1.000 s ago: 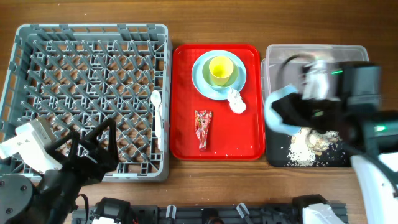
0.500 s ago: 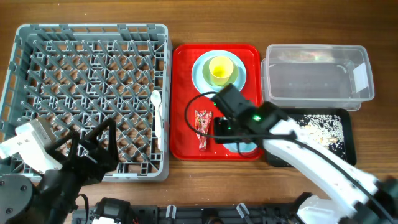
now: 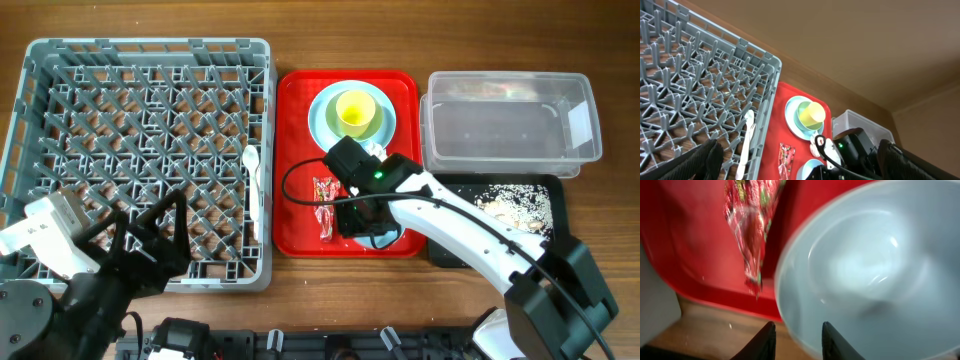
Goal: Sort waste into correct bins and load items into the dishwasher rack
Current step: 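Carry the emptied light-blue bowl with the right gripper back to the red tray, then set the bowl down on the red tray and grasp the red candy wrapper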
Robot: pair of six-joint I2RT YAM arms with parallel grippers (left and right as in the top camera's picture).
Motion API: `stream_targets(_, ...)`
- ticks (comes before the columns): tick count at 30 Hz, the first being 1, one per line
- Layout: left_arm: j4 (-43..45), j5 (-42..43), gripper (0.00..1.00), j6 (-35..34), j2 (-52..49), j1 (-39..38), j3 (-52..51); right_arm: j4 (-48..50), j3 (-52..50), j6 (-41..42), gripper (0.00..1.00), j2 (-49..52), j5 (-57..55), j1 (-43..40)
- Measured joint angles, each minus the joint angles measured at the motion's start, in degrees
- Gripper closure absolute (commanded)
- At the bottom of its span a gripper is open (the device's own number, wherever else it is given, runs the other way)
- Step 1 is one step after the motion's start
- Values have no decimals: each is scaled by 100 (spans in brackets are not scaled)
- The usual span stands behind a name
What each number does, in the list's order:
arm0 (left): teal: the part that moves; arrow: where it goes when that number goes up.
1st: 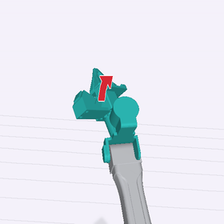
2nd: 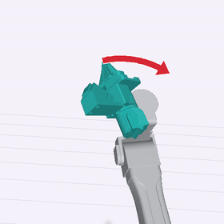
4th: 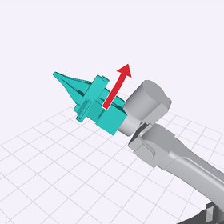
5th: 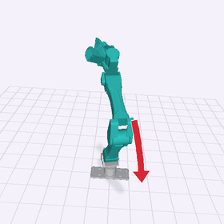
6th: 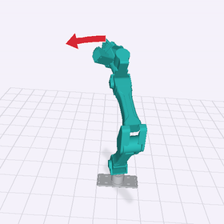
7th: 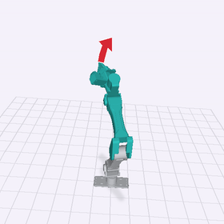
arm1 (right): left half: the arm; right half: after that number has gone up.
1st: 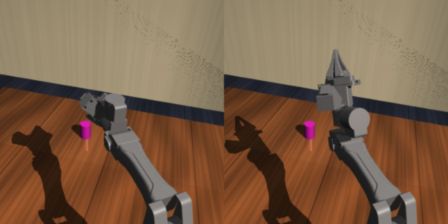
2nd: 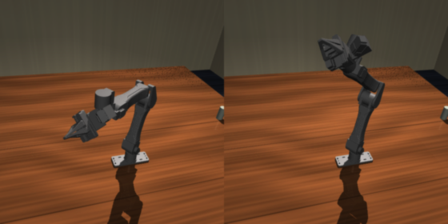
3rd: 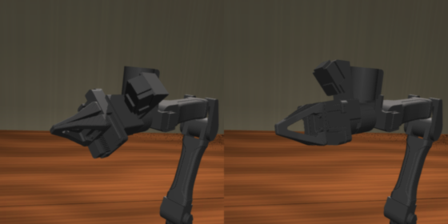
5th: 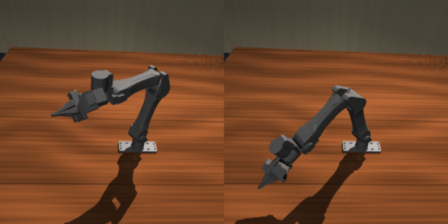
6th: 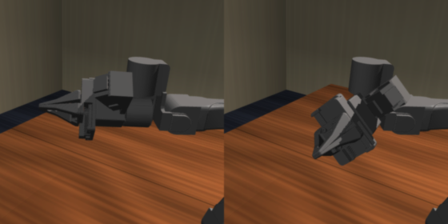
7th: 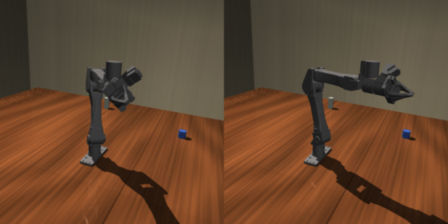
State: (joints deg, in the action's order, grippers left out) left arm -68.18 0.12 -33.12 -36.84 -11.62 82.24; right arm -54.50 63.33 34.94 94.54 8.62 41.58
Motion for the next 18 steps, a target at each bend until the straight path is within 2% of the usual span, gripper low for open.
stream_targets(2, 2, 0, 0, 0, 0, 0, 0, -367, 221, -52, 65, 0, 48, -17)
stream_targets(5, 0, 0, 0, 0, 0, 0, 0, -354, 802, -114, 62, -127, 92, -48)
stream_targets(12, 2, 0, 0, 0, 0, 0, 0, 949, 1014, -162, 61, -302, 120, 46)
stream_targets(18, 2, 0, 0, 0, 0, 0, 0, 1609, 999, -136, 61, 131, 42, 297)
